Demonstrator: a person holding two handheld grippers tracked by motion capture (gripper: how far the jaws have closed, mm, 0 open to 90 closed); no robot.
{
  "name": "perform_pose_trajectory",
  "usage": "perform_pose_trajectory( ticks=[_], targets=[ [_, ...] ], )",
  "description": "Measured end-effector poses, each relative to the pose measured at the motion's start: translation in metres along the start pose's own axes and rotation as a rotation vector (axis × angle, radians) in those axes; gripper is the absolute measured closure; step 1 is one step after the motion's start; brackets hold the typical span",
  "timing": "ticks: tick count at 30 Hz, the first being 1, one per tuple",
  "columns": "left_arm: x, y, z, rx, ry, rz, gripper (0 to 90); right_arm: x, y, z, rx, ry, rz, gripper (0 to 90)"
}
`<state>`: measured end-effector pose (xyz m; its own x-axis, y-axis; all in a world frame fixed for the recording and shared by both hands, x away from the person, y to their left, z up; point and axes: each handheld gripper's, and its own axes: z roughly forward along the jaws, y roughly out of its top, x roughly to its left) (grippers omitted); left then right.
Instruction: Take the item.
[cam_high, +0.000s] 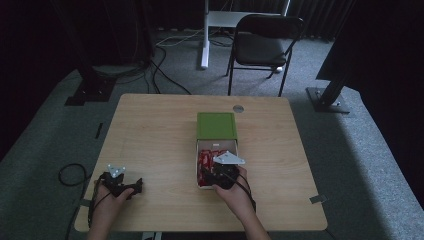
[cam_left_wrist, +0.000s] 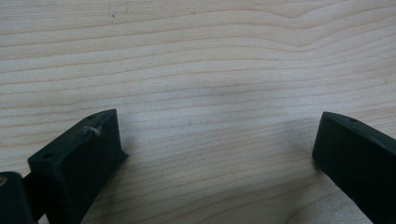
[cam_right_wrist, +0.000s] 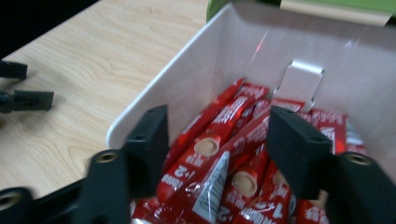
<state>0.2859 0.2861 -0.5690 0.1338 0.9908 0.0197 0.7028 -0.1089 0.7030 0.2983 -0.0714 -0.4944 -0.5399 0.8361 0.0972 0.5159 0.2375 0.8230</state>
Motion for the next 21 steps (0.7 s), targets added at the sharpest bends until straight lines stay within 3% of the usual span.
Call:
perform_pose_trajectory(
  ticks=[7, 8, 9, 18, 21],
  targets=[
    [0.000, 0.000, 0.000, -0.001, 0.000, 0.000, 2.1, -0.002, -0.002, 0.002, 0.015, -0.017, 0.029, 48.0],
    [0.000, 0.000, 0.000, -0.001, 0.000, 0.000, 2.1, -0.005, -0.003, 0.005, 0.049, 0.007, 0.039, 48.9],
    [0.000, 0.000, 0.000, 0.000, 0.000, 0.000, 2.1, -0.005, -0.003, 0.005, 0.049, 0.007, 0.039, 48.9],
    [0.000, 0.000, 0.000, 0.000, 0.000, 0.000, 2.1, -0.006, -0.007, 0.011, 0.084, -0.003, 0.132, 57.8],
    [0.000, 0.000, 0.000, 0.000, 0.000, 0.000, 2.1, -0.006, -0.008, 0.011, 0.081, -0.011, 0.138, 59.2]
  ],
)
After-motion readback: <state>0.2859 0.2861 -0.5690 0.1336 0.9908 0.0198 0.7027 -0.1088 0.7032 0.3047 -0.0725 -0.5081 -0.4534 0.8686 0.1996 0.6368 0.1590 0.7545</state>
